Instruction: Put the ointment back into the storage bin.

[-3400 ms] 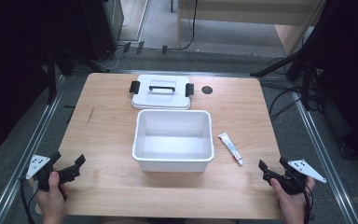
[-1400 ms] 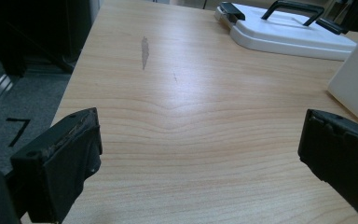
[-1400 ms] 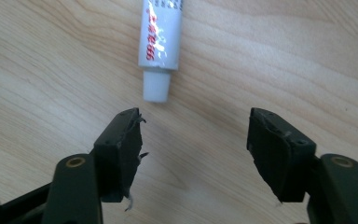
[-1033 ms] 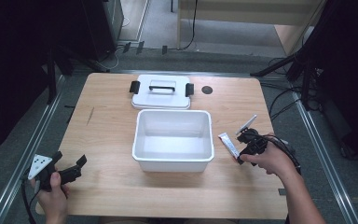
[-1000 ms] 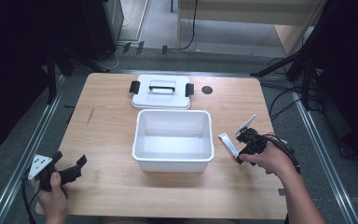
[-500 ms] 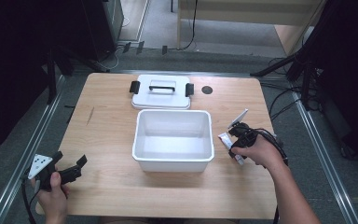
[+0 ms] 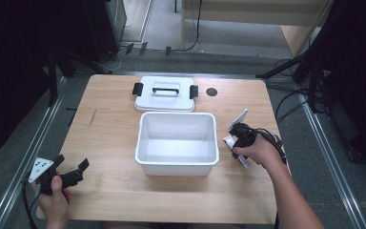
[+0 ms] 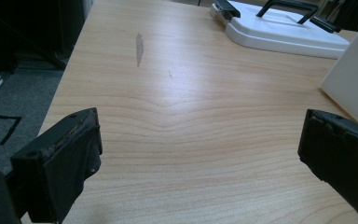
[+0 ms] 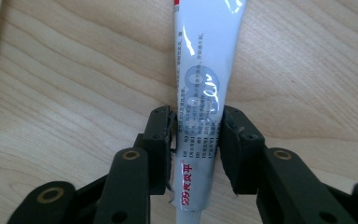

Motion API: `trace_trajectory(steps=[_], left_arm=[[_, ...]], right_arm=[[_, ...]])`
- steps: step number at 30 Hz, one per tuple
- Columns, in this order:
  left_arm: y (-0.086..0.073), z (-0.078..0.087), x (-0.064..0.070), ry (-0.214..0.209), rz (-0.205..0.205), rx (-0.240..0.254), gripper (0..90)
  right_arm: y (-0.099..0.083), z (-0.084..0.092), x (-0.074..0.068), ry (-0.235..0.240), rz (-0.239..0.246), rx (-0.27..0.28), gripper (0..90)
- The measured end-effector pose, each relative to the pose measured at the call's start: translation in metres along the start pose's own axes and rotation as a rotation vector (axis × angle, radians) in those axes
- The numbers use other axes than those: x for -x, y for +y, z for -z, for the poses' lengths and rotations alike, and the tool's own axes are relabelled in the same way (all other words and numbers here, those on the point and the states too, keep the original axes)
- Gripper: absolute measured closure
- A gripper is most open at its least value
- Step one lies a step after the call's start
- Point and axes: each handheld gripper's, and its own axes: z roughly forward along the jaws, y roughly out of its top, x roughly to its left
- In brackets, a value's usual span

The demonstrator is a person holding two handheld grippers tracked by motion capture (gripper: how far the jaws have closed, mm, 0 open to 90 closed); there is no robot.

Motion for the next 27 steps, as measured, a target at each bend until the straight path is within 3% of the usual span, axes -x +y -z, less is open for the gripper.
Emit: trace_trajectory(steps=[11, 27], left_arm=[[0.0, 0.0, 0.0, -0.001, 0.0, -0.007, 0.0], [0.0, 0.0, -0.001, -0.007, 0.007, -0.003, 0.0]], right_arm=[[0.0, 0.003, 0.001, -0.014, 0.011, 0.006, 70.9], [0.004, 0.06, 0.002, -0.016, 0.01, 0.059, 70.8]])
